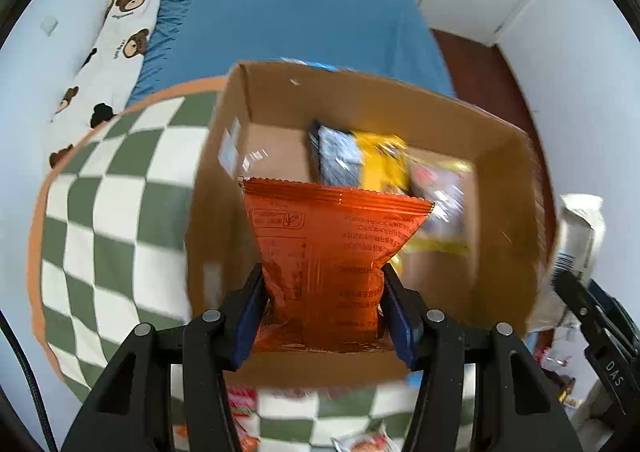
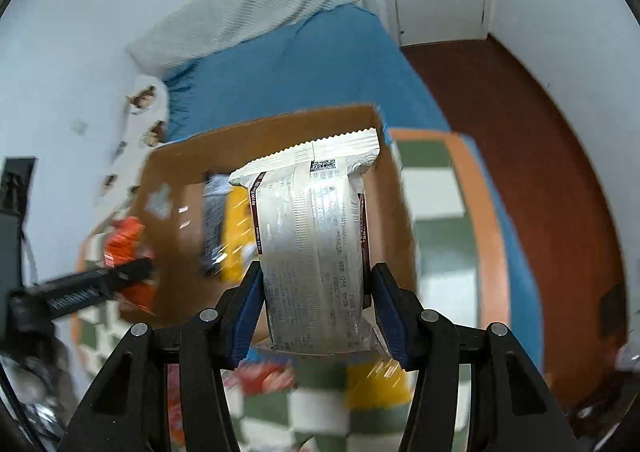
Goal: Organize snacks
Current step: 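Lower both packets into the box beside the others and open both tools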
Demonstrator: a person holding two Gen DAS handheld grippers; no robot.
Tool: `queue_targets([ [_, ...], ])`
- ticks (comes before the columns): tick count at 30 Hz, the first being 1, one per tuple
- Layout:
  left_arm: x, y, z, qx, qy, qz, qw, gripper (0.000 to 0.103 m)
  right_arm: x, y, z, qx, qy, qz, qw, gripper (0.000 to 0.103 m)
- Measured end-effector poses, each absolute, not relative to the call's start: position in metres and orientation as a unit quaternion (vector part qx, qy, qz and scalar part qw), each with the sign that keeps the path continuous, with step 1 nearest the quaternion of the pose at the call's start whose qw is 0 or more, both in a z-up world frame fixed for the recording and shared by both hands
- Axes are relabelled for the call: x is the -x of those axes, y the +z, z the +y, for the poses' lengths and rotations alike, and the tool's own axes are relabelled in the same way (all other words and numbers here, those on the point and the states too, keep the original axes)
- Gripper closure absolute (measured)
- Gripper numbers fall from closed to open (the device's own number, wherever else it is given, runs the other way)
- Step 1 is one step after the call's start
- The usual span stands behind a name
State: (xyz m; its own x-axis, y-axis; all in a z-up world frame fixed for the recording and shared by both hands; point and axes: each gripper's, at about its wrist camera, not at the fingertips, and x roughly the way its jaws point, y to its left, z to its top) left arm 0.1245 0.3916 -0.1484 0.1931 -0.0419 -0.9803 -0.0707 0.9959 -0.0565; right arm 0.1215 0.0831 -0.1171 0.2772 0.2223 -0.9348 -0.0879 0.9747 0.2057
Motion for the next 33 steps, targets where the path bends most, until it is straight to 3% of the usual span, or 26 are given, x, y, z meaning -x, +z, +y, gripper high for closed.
queue_targets([
  [8, -0.193, -0.208, 0.401, 0.032, 0.032, 0.673, 0.738, 0.050, -0.196, -0.174, 0.098, 0.000, 0.058, 0.626, 0.778, 0.046],
  [10, -0.201, -0.216, 0.402, 0.044, 0.031, 0.672, 0.739, 0.036, -0.207, -0.187, 0.100, 0.003, 0.048, 0.631, 0.774, 0.044],
  [12, -0.207, -0.219, 0.404, 0.059, 0.027, 0.665, 0.744, 0.015, -0.214, -0.199, 0.103, 0.009, 0.040, 0.640, 0.767, 0.024],
  [13, -0.209, -0.220, 0.403, 0.067, 0.019, 0.665, 0.744, 0.014, -0.216, -0.202, 0.103, 0.000, 0.043, 0.642, 0.766, 0.021],
  [33, -0.150, -0.198, 0.366, 0.041, 0.000, 0.620, 0.783, 0.014, -0.170, -0.206, 0.114, -0.042, 0.075, 0.648, 0.757, 0.017],
])
